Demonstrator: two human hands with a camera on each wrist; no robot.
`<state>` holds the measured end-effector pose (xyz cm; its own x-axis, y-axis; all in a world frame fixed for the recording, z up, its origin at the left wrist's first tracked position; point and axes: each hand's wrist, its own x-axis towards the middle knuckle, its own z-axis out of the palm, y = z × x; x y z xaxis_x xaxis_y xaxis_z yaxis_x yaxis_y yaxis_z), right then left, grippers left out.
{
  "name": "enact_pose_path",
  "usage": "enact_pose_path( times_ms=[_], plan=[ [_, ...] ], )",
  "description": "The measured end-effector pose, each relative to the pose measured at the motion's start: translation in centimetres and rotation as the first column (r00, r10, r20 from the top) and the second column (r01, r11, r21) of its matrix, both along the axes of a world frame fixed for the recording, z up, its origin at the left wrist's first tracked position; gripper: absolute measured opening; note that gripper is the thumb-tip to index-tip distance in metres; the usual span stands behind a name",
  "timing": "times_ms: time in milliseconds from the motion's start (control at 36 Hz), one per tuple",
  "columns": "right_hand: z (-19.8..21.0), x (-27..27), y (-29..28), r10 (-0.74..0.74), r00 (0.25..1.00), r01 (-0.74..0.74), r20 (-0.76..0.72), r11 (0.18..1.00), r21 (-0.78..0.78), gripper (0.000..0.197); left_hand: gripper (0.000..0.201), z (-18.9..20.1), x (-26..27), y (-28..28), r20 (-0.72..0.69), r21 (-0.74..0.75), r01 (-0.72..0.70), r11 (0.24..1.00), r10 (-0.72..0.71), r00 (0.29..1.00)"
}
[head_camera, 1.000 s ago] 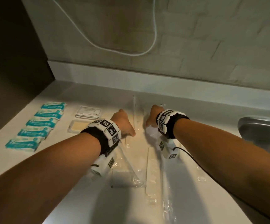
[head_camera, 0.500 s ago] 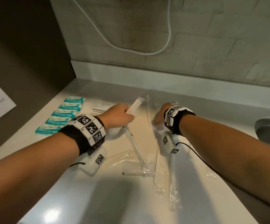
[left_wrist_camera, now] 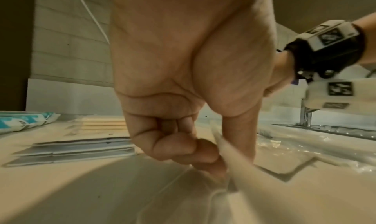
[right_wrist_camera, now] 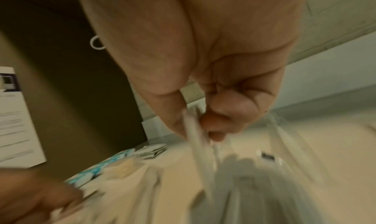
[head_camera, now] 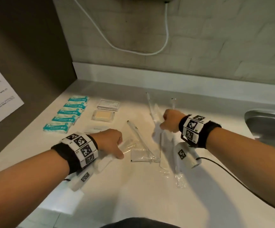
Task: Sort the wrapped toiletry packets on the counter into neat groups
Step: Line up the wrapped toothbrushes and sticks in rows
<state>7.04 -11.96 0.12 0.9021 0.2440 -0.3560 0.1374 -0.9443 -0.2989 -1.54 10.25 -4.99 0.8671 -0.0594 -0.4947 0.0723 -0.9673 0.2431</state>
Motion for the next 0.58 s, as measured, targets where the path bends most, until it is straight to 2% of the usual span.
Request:
enact_pose_path(
  times_ms=[111,222,250,333,389,528,583],
  plan=[
    [-1.8,-3.3,-0.5,0.04,0.993,-0.059,-0.115,0.984,-0.171,0.021,0.041,0.5,-0.2,-0.5,0.048,0.013,0.031,0.999,-0.032,0.998],
    [-2.3,-5.1,-0.7,0.05,0.99,-0.086,-0.129,0.953,-0.291,0.014,0.037,0.6,-0.5,-0.3,0.152,-0.014,0.017,1.0,-0.015,0.988],
    [-2.3,-5.4,-0.6,0.043,0.992,-0.075,-0.115,0.953,-0.293,0.013,0.036,0.5,-0.5,-0.2,0.165,-0.024,0.014,1.0,-0.009,0.986],
    [-2.5,-5.9,-0.4,0.021,0.999,-0.034,-0.048,0.957,-0.288,0.029,0.033,0.3,-0.6,-0.1,0.168,-0.05,-0.021,0.999,0.029,0.985],
    [-3.0,-5.9,-0.1,-0.026,0.999,0.014,-0.042,0.964,-0.267,0.034,0.038,0.1,-0.7,0.0,0.157,-0.063,-0.058,0.996,0.067,0.985],
    [-3.2,-5.9,0.9,-0.106,0.992,0.091,-0.067,0.975,-0.203,0.05,0.036,-0.1,-0.8,0.1,0.119,-0.117,-0.121,0.986,0.135,0.984],
    [-3.3,-6.0,1.2,-0.1,0.995,0.095,-0.013,0.975,-0.202,0.05,0.037,0.1,-0.8,0.1,0.109,-0.115,-0.115,0.987,0.128,0.986]
  ],
)
